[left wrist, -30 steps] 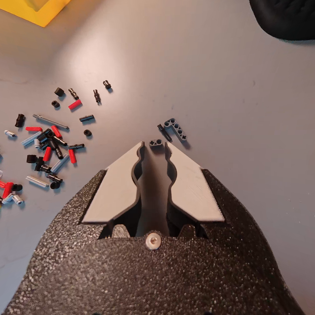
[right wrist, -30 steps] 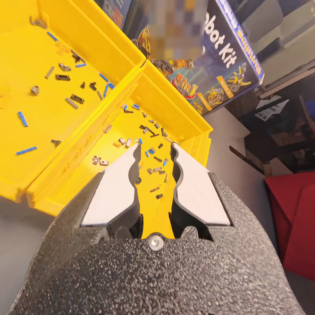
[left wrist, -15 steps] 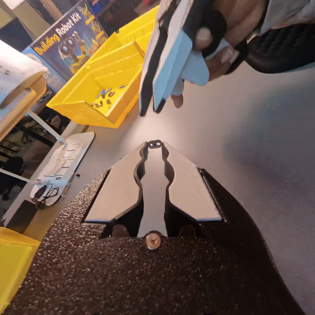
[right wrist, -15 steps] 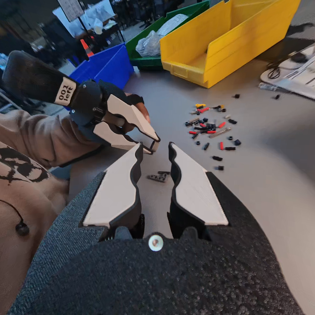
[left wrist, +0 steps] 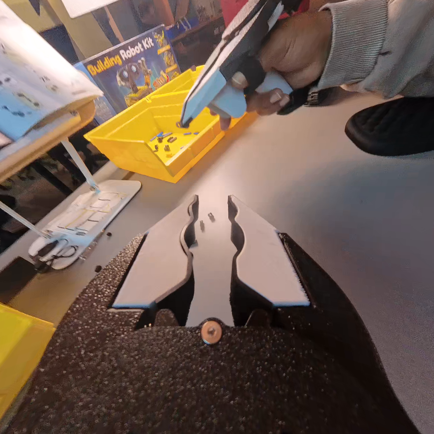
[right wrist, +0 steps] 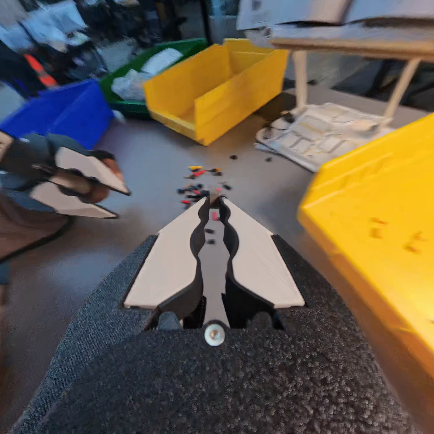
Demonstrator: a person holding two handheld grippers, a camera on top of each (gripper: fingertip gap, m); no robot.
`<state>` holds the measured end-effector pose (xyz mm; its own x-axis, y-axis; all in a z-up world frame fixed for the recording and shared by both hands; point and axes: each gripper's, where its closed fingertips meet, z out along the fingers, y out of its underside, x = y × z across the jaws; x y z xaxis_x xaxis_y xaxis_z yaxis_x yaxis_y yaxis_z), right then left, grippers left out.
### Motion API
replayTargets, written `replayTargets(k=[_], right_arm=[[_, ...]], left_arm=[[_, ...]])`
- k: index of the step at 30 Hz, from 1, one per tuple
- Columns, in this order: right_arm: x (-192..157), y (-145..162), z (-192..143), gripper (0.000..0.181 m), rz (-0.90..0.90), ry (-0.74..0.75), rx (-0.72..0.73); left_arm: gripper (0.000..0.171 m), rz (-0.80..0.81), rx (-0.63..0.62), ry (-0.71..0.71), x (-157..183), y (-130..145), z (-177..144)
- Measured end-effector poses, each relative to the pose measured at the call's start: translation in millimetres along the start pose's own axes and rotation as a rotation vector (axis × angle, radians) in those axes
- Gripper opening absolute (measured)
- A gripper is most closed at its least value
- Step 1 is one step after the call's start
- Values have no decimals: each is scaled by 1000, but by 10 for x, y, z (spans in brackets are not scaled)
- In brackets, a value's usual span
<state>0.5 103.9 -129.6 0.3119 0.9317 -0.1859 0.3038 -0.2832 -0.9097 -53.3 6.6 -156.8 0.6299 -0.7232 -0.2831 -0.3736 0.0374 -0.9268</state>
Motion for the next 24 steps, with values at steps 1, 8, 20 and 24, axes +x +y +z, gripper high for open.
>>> replayTargets(k=[1, 8, 20, 24], right_arm=[[311, -51, -62, 6, -66, 104, -43], [1935, -350, -283, 6, -227, 513, -271], [2527, -708, -184, 18, -131, 534, -149], [1938, -753, -212, 18, -207, 422, -65]], left_arm=[[25, -71, -22, 14, -41, 55, 4], [27, -274, -149, 47, -186, 390, 22], [29, -285, -205, 128, -31, 495, 74], [29, -290, -211, 145, -6, 494, 68]])
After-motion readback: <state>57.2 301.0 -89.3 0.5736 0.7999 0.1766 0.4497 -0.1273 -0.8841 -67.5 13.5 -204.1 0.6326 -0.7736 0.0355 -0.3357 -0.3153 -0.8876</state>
